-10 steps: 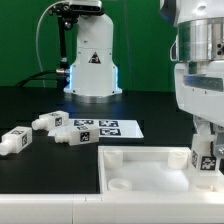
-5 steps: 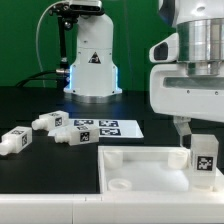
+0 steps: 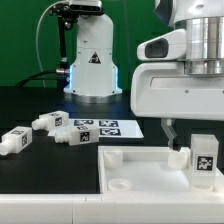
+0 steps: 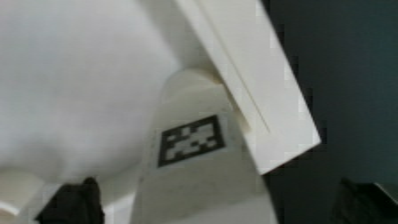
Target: Assemble square table
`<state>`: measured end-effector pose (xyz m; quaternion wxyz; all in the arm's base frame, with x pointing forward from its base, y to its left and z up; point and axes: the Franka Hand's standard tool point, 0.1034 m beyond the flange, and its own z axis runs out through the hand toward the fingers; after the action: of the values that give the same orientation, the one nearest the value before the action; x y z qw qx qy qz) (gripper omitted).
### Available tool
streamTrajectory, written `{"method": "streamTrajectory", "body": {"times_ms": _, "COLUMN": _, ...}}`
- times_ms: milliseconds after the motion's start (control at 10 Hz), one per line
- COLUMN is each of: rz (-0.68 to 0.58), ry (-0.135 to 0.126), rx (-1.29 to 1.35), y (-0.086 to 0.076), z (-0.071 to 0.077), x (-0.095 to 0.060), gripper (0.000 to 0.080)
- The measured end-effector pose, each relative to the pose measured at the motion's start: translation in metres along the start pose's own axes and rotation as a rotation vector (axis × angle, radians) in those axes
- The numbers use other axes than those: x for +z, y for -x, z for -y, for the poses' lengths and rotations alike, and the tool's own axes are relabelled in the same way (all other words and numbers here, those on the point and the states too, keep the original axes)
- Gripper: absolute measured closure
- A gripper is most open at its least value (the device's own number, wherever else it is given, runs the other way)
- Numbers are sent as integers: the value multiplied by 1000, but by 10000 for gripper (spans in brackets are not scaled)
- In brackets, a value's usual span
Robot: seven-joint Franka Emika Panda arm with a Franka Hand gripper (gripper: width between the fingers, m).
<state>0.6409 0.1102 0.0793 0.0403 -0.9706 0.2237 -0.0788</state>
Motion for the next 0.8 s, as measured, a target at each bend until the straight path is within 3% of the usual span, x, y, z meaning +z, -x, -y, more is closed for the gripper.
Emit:
{"method": "streamTrajectory", "body": {"times_ms": 200, "rz": 0, "ry": 0, "rx": 26, "y": 0, "z": 0, "x": 0, "gripper": 150}}
{"method": "streamTrajectory", "body": {"times_ms": 400, "rz": 0, "ry": 0, "rx": 59, "y": 0, "z": 0, "x": 0, "gripper": 390}}
{"method": "streamTrajectory", "body": {"times_ms": 500, "rz": 2, "ry": -3, "rx": 143, "y": 0, "z": 0, "x": 0, "gripper": 390}}
{"method": "streamTrajectory", "body": {"times_ms": 600, "rz": 3, "ry": 1, "rx": 228, "y": 0, "z": -2, "x": 1, "gripper": 514}}
{"method": "streamTrajectory", "body": {"times_ms": 800, "rz": 9, "ry": 1, "rx": 456, "y": -1, "z": -5, "x": 1, "gripper": 514}}
